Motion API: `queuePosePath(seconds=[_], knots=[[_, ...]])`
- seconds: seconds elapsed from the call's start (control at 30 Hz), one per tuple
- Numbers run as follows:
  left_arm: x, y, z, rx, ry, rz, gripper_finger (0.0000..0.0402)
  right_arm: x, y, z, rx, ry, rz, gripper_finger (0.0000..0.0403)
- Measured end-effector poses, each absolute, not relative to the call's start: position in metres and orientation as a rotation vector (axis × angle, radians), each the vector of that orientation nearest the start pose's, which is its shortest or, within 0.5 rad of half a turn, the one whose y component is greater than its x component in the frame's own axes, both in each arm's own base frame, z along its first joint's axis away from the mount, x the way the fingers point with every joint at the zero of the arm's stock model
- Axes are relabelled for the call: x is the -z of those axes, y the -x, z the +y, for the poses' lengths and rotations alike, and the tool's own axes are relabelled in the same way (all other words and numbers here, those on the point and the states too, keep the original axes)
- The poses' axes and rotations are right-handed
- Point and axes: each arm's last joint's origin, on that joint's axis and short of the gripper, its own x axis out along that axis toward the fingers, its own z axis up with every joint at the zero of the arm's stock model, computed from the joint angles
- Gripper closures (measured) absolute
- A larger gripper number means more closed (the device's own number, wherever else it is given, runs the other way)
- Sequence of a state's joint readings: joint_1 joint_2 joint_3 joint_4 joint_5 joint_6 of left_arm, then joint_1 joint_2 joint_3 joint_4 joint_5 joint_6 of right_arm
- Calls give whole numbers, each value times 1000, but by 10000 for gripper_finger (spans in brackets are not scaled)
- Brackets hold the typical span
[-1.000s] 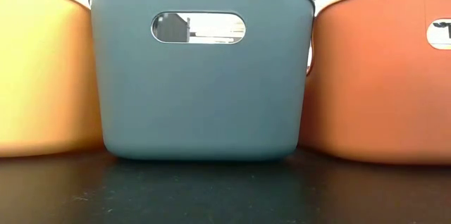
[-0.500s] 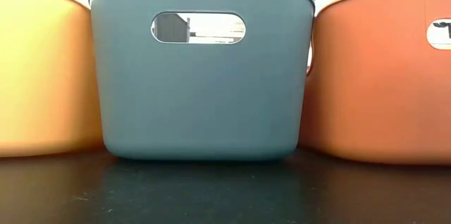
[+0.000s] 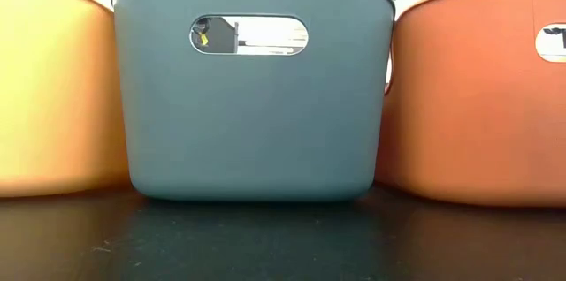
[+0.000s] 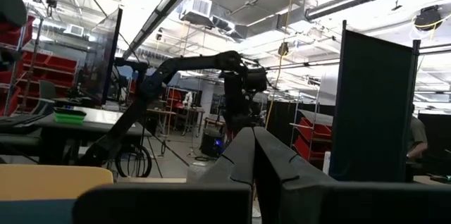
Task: Sort soda cans
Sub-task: Put the top left pink-white soda can into the yellow bin
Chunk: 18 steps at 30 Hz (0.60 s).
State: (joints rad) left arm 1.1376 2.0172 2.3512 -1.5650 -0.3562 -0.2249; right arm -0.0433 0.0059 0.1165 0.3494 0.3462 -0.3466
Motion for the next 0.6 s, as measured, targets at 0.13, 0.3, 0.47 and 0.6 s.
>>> queuePosePath(seconds=[0.13, 0.3, 0.47, 0.6], knots=[[-396, -156, 337, -1351, 678, 1076, 29, -233, -78, -13, 456, 270, -373, 381], [-399, -181, 314, -1180, 683, 1075, 29, -232, -78, -13, 455, 273, -365, 381], [-403, -220, 284, -1088, 464, 1158, 46, -232, -78, -14, 459, 274, -360, 381], [-406, -220, 282, -1158, 404, 1175, 80, -232, -78, -14, 463, 262, -362, 381]])
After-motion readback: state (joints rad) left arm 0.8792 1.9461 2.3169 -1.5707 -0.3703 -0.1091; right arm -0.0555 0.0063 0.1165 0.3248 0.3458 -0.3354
